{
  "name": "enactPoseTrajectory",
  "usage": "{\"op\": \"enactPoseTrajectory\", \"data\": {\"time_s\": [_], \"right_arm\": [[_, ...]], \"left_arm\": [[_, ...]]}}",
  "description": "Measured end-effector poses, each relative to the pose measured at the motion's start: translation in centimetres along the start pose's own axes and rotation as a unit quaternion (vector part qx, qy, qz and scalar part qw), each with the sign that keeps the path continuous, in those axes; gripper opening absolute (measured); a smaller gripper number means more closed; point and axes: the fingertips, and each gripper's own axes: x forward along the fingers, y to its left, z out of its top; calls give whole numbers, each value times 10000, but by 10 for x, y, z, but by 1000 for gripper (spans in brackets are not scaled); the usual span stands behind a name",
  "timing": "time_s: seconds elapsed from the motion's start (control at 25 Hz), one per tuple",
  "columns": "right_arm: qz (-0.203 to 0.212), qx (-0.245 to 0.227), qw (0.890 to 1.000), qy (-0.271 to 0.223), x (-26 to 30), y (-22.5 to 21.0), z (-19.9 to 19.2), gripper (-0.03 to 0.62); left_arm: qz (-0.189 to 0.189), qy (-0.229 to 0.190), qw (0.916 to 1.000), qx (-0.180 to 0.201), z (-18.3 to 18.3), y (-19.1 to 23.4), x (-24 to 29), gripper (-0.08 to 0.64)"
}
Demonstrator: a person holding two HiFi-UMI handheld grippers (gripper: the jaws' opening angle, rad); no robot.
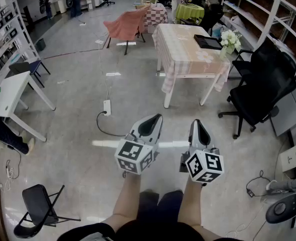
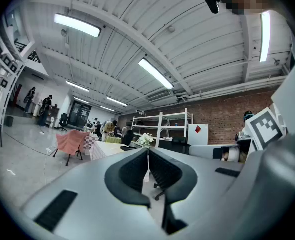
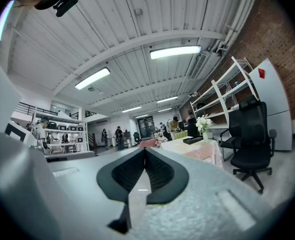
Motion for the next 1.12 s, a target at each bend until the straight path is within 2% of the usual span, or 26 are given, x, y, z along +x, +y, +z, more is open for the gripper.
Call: {"op": "enactPoseTrajectory", "data": {"time_s": [0.24,0.48,0.68,0.92,1.12], "right_arm": [[-10,209,9997,-93,5,5,-3,5],[-105,176,9997,-163,19,-10,6,5],[-99,180,9996,-193,43,-33,10,5],[-96,198,9995,-205,92,-61,18,5],[-71,230,9994,-252,140,-82,28,5]], "left_arm": [[-92,35,9999,120,-1,5,-2,14],[-109,21,9998,158,2,12,15,15],[-159,-38,9998,136,1,16,45,15],[-128,25,9990,420,4,30,96,15],[-98,-57,9992,380,13,50,140,15]]}}
